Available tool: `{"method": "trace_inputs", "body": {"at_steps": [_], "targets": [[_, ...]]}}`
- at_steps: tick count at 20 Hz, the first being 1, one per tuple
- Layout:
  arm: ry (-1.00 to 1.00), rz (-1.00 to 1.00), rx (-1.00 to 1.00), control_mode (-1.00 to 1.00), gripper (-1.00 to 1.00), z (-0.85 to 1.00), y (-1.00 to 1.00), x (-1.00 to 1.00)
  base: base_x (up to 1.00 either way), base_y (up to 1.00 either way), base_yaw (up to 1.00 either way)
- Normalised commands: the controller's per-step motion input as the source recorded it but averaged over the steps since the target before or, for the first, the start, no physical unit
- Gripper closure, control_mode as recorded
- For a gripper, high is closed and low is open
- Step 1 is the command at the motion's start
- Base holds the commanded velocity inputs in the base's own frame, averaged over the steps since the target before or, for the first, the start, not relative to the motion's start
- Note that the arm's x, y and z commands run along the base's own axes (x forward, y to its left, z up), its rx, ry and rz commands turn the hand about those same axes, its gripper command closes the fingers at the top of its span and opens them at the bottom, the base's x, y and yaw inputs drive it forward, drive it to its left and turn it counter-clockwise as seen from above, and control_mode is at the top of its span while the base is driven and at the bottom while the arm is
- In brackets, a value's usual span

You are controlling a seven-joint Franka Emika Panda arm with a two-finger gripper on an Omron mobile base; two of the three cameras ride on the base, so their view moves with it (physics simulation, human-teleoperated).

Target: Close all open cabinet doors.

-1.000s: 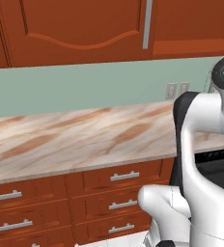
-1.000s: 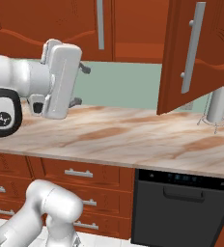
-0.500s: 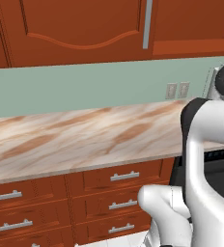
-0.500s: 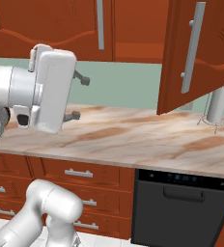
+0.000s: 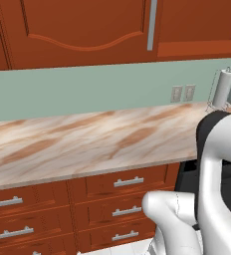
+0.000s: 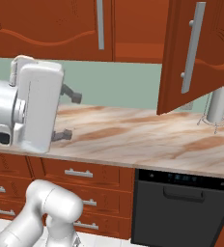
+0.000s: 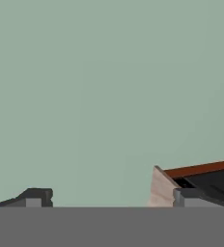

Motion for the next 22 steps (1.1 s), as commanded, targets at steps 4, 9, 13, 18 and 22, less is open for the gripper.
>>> {"method": "trace_inputs", "body": {"at_steps": [4, 9, 13, 18, 22], "targets": [[0.01, 0.0, -0.01, -1.0, -1.0, 0.0, -0.14, -0.35, 0.0, 0.0, 0.0], [0.08, 0.0, -0.05, -1.0, -1.0, 0.0, -0.32, 0.02, 0.0, 0.0, 0.0], [0.12, 0.02, -0.02, -1.0, -1.0, 0.0, -0.37, 0.01, 0.0, 0.0, 0.0], [0.16, 0.04, -0.01, -1.0, -1.0, 0.0, -0.36, 0.13, 0.0, 0.0, 0.0], [0.14, 0.09, 0.0, -1.0, -1.0, 0.0, -0.36, 0.14, 0.0, 0.0, 0.0]]}}
